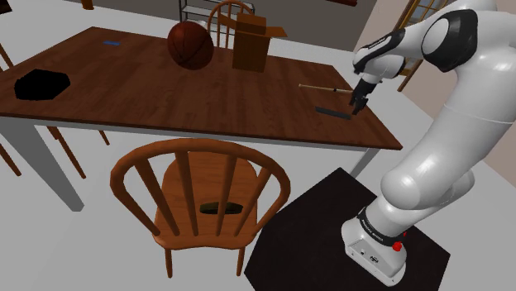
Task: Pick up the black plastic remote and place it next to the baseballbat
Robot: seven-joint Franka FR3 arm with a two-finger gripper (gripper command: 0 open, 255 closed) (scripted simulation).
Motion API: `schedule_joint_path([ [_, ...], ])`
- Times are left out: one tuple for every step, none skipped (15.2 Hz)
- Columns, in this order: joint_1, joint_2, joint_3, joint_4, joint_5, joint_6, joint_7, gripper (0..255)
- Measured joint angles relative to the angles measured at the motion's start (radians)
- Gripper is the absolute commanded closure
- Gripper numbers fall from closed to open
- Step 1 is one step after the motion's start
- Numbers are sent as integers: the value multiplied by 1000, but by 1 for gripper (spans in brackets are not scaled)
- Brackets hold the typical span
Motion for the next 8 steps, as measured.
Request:
schedule_joint_path([
  [3,-23,-5,10,-15,-29,8,0],
  [3,-29,-7,16,-19,-41,10,0],
  [4,-33,-7,18,-22,-46,12,0],
  [5,-34,-7,19,-23,-48,14,0],
  [5,-35,-7,19,-23,-49,14,0],
  [5,-35,-7,19,-24,-50,15,0],
  [5,-35,-7,19,-24,-50,15,0],
  [5,-35,-7,19,-24,-50,15,0],
])
